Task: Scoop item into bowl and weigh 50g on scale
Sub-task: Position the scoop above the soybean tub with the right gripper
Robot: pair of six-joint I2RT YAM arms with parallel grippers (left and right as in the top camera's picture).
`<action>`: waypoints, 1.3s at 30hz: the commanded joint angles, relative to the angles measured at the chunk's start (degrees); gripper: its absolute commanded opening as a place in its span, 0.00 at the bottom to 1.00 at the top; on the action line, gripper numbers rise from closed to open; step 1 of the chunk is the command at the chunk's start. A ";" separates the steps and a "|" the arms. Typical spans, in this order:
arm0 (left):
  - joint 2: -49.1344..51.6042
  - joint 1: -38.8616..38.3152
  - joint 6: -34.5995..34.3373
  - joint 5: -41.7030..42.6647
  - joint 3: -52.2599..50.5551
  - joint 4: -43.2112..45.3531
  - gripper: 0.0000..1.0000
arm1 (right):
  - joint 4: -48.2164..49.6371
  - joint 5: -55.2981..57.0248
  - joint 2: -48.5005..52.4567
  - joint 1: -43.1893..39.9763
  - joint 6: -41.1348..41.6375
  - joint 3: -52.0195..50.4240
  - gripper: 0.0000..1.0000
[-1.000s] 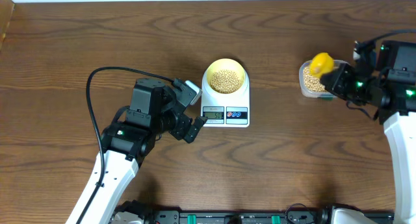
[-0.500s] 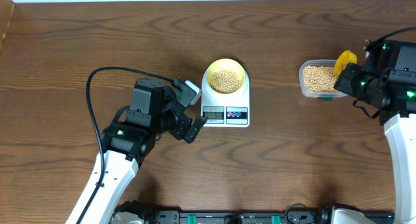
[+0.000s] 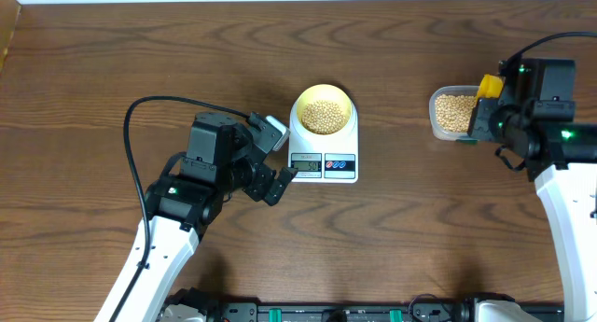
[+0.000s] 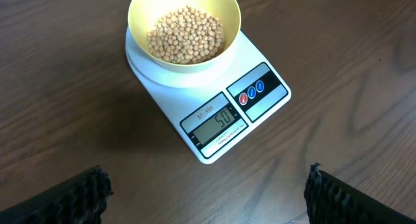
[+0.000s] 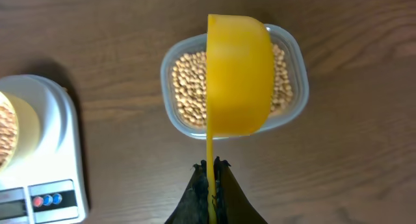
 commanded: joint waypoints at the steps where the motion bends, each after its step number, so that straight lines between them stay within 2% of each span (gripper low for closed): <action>1: -0.35 0.24 0.13 0.26 0.22 0.07 0.98 | -0.74 3.63 -0.48 0.98 -1.31 0.33 0.01; 18: -0.35 0.24 0.13 0.26 0.22 0.07 0.98 | -1.25 4.52 1.53 1.77 -1.42 0.33 0.01; 27: -0.35 0.24 0.13 0.28 0.22 0.07 0.98 | -2.47 4.63 3.08 1.77 -6.95 0.33 0.01; 39: -0.35 0.26 0.13 0.26 0.22 0.07 0.98 | -2.60 4.87 3.08 1.75 -7.19 0.33 0.01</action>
